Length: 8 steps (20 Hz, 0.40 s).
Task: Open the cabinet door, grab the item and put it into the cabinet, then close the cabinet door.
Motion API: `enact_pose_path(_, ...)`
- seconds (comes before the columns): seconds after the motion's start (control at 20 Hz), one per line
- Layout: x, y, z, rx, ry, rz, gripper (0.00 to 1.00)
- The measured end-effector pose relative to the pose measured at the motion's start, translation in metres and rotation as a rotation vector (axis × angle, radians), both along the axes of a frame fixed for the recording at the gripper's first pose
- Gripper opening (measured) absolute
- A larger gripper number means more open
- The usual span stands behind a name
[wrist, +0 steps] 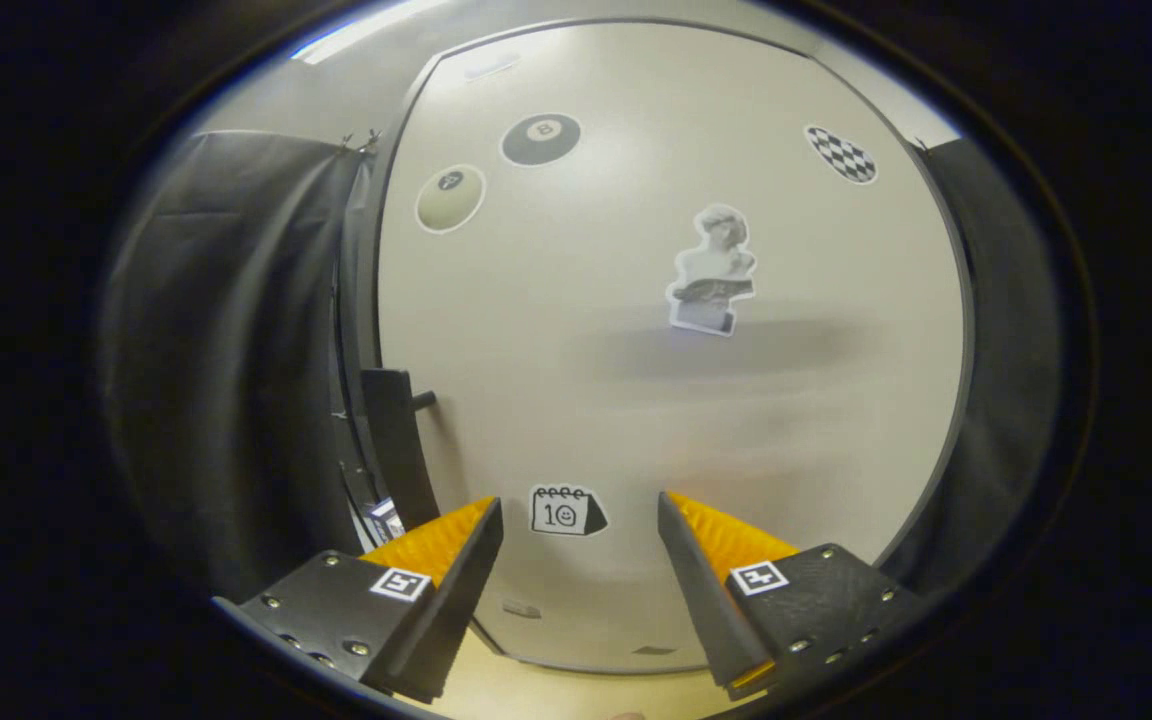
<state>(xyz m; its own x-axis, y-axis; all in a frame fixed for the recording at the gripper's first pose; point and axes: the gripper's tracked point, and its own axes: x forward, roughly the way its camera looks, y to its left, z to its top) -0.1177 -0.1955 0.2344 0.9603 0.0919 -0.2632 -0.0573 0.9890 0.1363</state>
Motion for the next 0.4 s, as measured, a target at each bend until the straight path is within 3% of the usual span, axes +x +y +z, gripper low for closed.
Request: enact_pose_path(0.4, -0.027, -0.04, 0.08, -0.05, -0.183, -0.09, 0.93)
